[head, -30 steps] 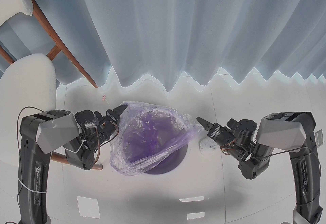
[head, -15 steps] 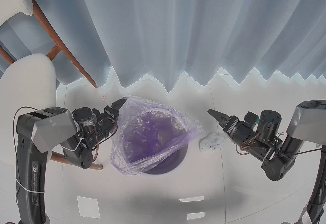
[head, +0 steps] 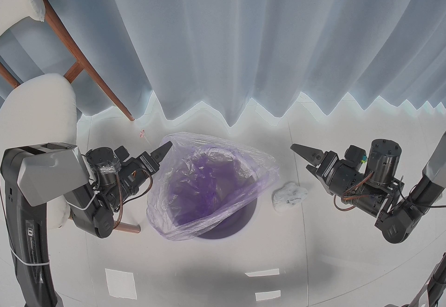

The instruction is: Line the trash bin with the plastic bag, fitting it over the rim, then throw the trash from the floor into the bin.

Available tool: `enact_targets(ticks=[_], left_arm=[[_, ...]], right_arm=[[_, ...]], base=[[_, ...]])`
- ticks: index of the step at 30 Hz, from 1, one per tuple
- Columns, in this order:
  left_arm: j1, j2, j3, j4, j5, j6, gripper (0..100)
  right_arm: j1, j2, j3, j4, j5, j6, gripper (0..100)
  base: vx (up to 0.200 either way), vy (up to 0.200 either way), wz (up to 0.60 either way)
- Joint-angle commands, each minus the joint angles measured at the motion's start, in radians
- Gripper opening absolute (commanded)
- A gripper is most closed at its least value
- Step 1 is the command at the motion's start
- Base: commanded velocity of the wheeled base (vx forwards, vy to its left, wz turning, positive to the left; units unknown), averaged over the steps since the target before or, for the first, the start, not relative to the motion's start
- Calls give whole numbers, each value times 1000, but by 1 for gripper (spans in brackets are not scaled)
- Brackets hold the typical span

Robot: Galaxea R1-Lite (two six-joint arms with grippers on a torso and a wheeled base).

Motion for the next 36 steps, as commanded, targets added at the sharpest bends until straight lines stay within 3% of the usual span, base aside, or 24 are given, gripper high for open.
enact_targets(ticks=[1,2,5,8,12,20,27,32,36], left_arm=[[20,-35,50,0,4,147,100],[40,-49,90,-6,2,300,100],[38,-112,154,-7,-11,388,100],[27,-149,182,-7,-15,389,100],[-29,-256,213,-7,-11,380,100],[-118,-278,234,-7,2,382,100],[-198,-572,300,-9,-4,374,100],[-220,-701,273,-9,-8,372,100],[-220,-715,161,-6,-19,366,100]], right_arm=[[28,-99,-53,138,2,-1,100],[90,-123,-79,299,1,2,100],[172,-143,-112,439,-6,5,100],[202,-148,-135,491,-6,18,100],[263,-136,-211,599,-6,105,100],[275,-79,-239,625,-2,108,100],[298,35,-299,631,-1,145,100],[307,84,-394,691,8,246,100],[346,91,-435,770,48,286,100]], base=[[0,0,0],[0,0,0],[0,0,0],[0,0,0],[0,0,0],[0,0,0],[0,0,0],[0,0,0],[0,0,0]])
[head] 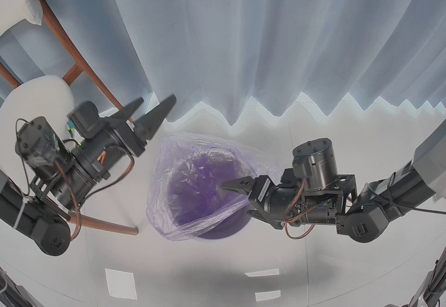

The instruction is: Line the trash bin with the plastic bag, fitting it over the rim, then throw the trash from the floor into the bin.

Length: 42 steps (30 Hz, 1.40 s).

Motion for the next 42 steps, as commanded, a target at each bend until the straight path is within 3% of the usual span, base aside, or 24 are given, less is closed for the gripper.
enact_targets(ticks=[1,6,14,24,32,42], left_arm=[[-25,-113,-146,4,0,-2,100],[-47,-84,-192,9,81,-22,100],[-50,-93,-184,1,100,-148,100],[-62,-105,-144,1,98,-151,100],[-48,-97,-134,2,80,-151,100],[-70,-104,-86,1,71,-144,100]], right_arm=[[51,80,-89,79,37,63,100],[65,155,-141,94,37,84,100],[80,198,-168,94,37,90,100],[80,240,-257,120,37,92,100],[62,241,-331,189,37,109,100],[-18,232,-357,194,36,109,100]], base=[[0,0,0],[0,0,0],[0,0,0],[-180,0,0],[0,0,0],[0,0,0]])
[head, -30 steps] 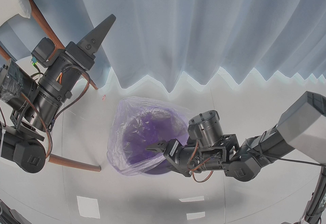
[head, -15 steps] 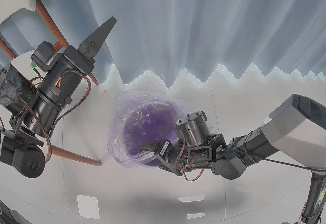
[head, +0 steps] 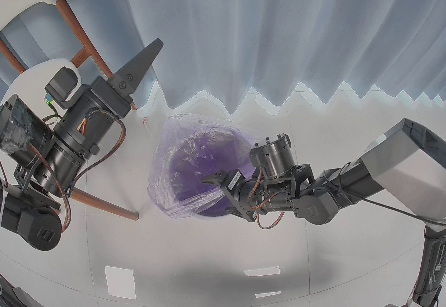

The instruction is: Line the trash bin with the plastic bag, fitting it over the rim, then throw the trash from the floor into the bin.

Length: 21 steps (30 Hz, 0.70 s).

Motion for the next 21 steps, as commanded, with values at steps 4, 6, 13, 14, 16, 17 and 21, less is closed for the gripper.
enact_targets(ticks=[4,6,13,14,16,17,21], left_arm=[[3,5,8,4,-6,-1,100],[25,6,7,8,-7,-1,100],[43,3,38,7,-55,-1,100],[43,3,47,5,-65,-1,100],[43,3,50,5,-76,-1,100],[45,3,48,5,-79,-1,100],[48,5,50,5,-79,-1,100]], right_arm=[[-22,-37,11,48,-1,3,0],[-6,-57,30,75,-2,6,0],[29,-90,132,80,-6,1,0],[38,-89,149,78,-10,0,0],[54,-84,180,75,-22,-8,0],[69,-74,203,66,-36,-20,0],[94,-25,240,-15,-99,-74,0]], base=[[0,0,0],[0,0,0],[0,0,0],[0,0,0],[0,0,0],[0,0,0],[0,0,0]])
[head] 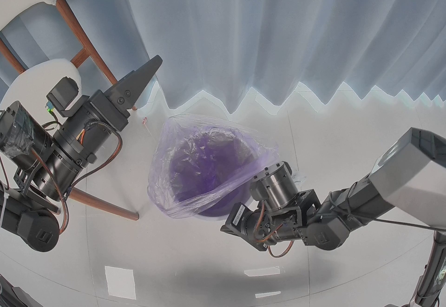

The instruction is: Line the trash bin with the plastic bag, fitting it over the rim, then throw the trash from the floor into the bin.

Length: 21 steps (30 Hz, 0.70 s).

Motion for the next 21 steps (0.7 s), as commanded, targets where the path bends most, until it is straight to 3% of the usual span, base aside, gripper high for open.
enact_targets(ticks=[1,6,7,16,21], left_arm=[[4,4,6,-1,-3,0,100],[4,1,6,-5,-5,-1,100],[4,1,6,-5,-5,-1,100],[3,0,11,-5,-5,-1,100],[1,-6,12,-7,-6,0,100]], right_arm=[[30,50,47,-83,-56,-41,0],[10,10,53,-158,-65,-50,0],[6,-2,56,-158,-65,-53,100],[-73,-5,-8,-181,-67,-41,100],[-91,17,-91,-180,-61,44,100]], base=[[0,0,0],[0,0,0],[0,0,0],[0,0,0],[0,0,0]])
